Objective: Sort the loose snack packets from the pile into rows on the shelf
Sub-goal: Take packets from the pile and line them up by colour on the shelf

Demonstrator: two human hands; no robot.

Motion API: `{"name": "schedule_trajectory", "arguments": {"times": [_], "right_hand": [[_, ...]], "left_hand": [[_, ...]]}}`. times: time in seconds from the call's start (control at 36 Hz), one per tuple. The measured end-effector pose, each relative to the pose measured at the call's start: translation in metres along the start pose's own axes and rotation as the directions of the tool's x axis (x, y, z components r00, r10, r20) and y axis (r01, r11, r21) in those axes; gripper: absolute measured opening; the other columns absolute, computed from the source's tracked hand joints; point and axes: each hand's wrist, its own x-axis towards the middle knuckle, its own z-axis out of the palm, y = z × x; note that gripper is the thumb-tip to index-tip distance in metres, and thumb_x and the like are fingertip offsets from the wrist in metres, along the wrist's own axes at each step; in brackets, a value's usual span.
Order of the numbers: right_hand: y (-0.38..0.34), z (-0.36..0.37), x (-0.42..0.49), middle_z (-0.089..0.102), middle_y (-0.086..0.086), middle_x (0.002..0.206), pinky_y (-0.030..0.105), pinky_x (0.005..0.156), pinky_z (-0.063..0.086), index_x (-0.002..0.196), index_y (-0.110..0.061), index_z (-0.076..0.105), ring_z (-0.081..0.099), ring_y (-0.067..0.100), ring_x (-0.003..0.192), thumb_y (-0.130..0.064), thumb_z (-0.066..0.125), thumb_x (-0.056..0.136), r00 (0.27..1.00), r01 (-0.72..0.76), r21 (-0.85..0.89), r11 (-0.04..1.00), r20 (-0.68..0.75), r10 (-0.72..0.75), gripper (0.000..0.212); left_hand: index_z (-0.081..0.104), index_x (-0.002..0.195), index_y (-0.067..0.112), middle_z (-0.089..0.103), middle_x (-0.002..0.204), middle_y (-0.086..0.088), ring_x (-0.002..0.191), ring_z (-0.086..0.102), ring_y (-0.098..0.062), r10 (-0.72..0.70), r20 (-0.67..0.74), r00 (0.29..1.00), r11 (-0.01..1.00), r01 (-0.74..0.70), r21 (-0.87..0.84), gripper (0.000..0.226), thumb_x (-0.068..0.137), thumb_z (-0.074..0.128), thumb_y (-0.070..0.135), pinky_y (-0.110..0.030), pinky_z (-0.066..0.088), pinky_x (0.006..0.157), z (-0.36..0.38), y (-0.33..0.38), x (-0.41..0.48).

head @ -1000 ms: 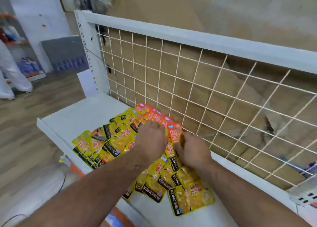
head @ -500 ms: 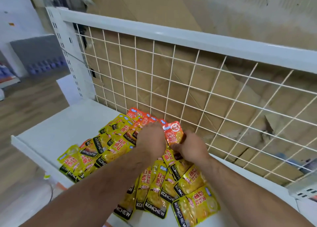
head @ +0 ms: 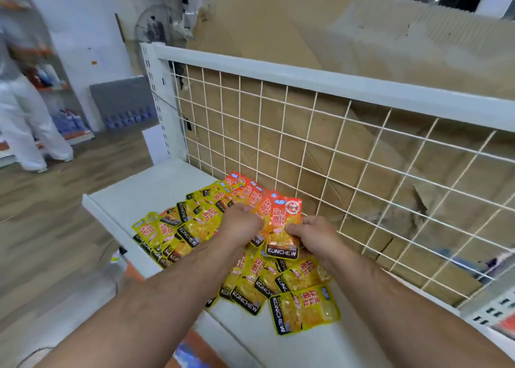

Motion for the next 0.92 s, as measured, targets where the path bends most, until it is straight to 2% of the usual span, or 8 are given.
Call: {"name": "schedule_trajectory", "arguments": {"times": [0.11,0.22,0.28,0.36,0.47,0.58,0.78,0.92], "right_hand": [[0.014,-0.005,-0.023,0.060,-0.001,0.052,0.020,0.043,0.036,0.064,-0.013,0.063,0.050,0.011,0.039,-0.012,0.074,0.081,1.000,0.019,-0.018,1.000,0.011,-0.019,0.021],[0.034,-0.015,-0.049,0.061,0.008,0.057,0.028,0.049,0.038,0.064,-0.013,0.062,0.051,0.018,0.047,-0.022,0.076,0.075,0.999,0.030,-0.095,0.995,0.012,-0.029,0.019],[0.044,-0.021,-0.059,0.056,0.007,0.056,0.030,0.050,0.036,0.063,-0.015,0.060,0.048,0.020,0.048,-0.028,0.075,0.070,0.999,0.043,-0.135,0.990,0.020,-0.041,0.021],[0.059,-0.028,-0.076,0.054,0.004,0.055,0.033,0.057,0.039,0.060,-0.017,0.058,0.050,0.020,0.054,-0.037,0.073,0.057,0.999,0.037,-0.149,0.988,0.020,-0.034,0.025],[0.073,-0.038,-0.106,0.053,-0.005,0.048,0.028,0.054,0.037,0.053,-0.015,0.056,0.050,0.018,0.053,-0.026,0.078,0.070,1.000,0.020,-0.155,0.988,0.014,-0.018,0.030],[0.084,-0.049,-0.129,0.047,-0.007,0.042,0.027,0.048,0.030,0.050,-0.015,0.049,0.045,0.016,0.048,-0.023,0.076,0.076,0.999,0.025,-0.177,0.984,-0.023,-0.029,0.039],[0.102,-0.073,-0.174,0.056,0.001,0.057,0.030,0.058,0.036,0.056,-0.017,0.051,0.050,0.019,0.055,-0.029,0.077,0.078,0.994,0.016,-0.160,0.987,-0.100,-0.032,0.037],[0.121,-0.080,-0.220,0.051,0.007,0.061,0.027,0.052,0.031,0.061,-0.018,0.046,0.043,0.017,0.053,-0.024,0.078,0.080,0.987,-0.036,-0.131,0.991,-0.160,0.015,0.038]], "left_hand": [[0.053,0.074,0.019,0.056,0.072,0.000,0.070,0.053,-0.019,-0.051,-0.008,0.999,0.994,0.050,-0.100,0.031,0.073,0.072,-0.007,-0.027,0.042,0.066,-0.002,-0.012,-0.037],[0.061,0.086,0.020,0.063,0.066,0.004,0.060,0.058,-0.017,-0.062,0.020,0.998,0.986,0.064,-0.154,0.033,0.074,0.069,-0.010,-0.021,0.044,0.049,0.000,-0.026,-0.080],[0.062,0.082,0.020,0.064,0.057,0.006,0.054,0.059,-0.017,-0.081,0.046,0.996,0.985,0.087,-0.147,0.031,0.075,0.068,-0.009,-0.022,0.045,0.049,0.002,-0.032,-0.098],[0.061,0.080,0.019,0.061,0.069,0.000,0.061,0.055,-0.015,-0.097,0.064,0.993,0.990,0.103,-0.097,0.029,0.074,0.070,-0.008,-0.022,0.041,0.052,0.005,-0.041,-0.121],[0.059,0.082,0.016,0.057,0.072,0.000,0.065,0.053,-0.015,-0.145,0.114,0.983,0.984,0.155,-0.089,0.030,0.071,0.070,-0.010,-0.021,0.041,0.055,0.009,-0.049,-0.147],[0.059,0.067,0.015,0.053,0.051,0.004,0.048,0.049,-0.014,-0.154,0.160,0.975,0.978,0.174,-0.119,0.027,0.069,0.069,-0.010,-0.023,0.035,0.052,0.018,-0.055,-0.166],[0.059,0.077,0.005,0.062,0.065,-0.007,0.050,0.058,-0.014,-0.089,0.320,0.943,0.985,0.131,-0.113,0.023,0.078,0.063,-0.017,-0.018,0.045,0.047,0.030,-0.065,-0.193],[0.062,0.084,0.006,0.067,0.082,-0.017,0.063,0.064,-0.022,-0.082,0.416,0.906,0.989,0.124,-0.076,0.023,0.078,0.063,-0.017,-0.030,0.055,0.058,0.035,-0.078,-0.219]]}}
